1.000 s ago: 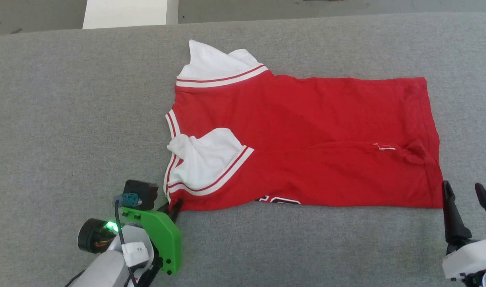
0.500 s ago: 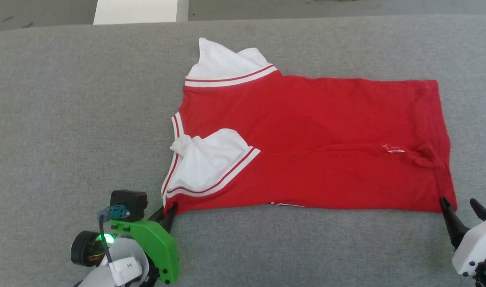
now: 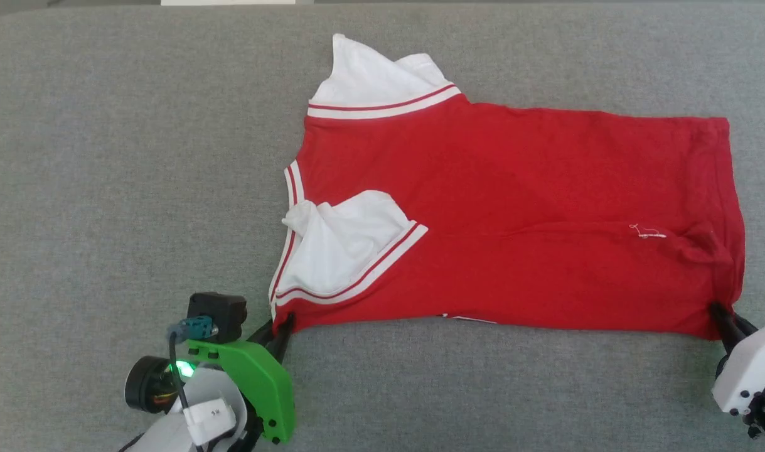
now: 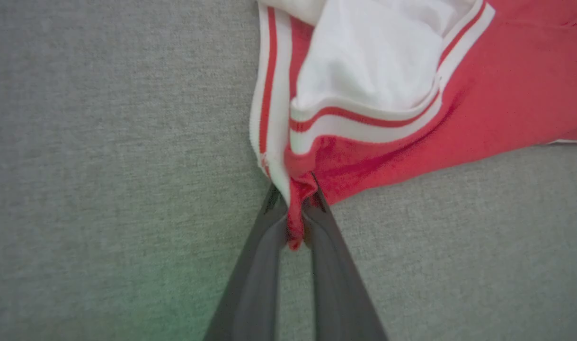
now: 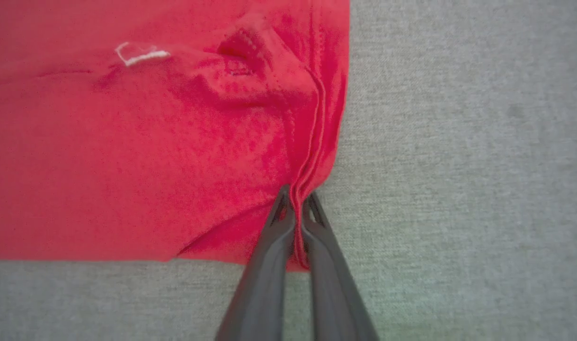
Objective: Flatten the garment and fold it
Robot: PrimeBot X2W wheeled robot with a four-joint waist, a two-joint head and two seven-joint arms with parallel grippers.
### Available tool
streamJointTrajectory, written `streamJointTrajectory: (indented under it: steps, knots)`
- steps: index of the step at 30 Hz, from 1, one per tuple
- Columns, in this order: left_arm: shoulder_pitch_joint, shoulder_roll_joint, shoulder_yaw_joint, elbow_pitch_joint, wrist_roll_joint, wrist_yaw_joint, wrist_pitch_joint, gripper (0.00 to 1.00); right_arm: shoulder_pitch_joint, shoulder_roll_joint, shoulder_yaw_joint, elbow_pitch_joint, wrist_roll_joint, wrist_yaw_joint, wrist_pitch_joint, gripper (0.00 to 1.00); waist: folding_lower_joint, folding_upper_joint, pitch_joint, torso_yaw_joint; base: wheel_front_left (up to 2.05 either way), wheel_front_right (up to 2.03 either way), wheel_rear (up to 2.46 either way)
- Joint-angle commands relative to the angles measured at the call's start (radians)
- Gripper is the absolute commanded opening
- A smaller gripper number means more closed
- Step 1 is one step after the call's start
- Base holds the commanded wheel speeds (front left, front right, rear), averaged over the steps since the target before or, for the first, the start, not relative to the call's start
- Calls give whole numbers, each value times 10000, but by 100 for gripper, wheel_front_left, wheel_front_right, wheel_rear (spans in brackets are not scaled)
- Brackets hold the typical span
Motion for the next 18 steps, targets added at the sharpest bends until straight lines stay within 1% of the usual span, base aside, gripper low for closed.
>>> streamJointTrajectory:
  steps: [1, 5, 8, 14, 18]
  knots:
    - [43, 70, 10, 28, -89, 43, 101, 0, -59, 13, -10, -12, 89, -15, 108, 0, 0, 0, -269, -33, 0, 0, 0]
    - [282, 217, 261, -366, -261, 190, 80, 0, 12, -75, -299, -482, 74, -15, 164, 0, 0, 0, -792, 20, 0, 0, 0]
    - [620, 325, 493, -720, -459, 376, 90, 0, 182, 30, -591, -860, 18, -15, 306, 0, 0, 0, -1137, 59, 0, 0, 0]
    - [2004, 539, 718, -1444, -956, 894, 378, 0, 982, 621, -1069, -1606, -28, -15, 844, 0, 0, 0, -1425, 85, 0, 0, 0]
    - [3120, 327, 664, -1613, -1448, 1147, 408, 0, 1736, 1023, -1430, -1727, -184, -15, 1105, 0, 0, 0, -1449, 88, 0, 0, 0]
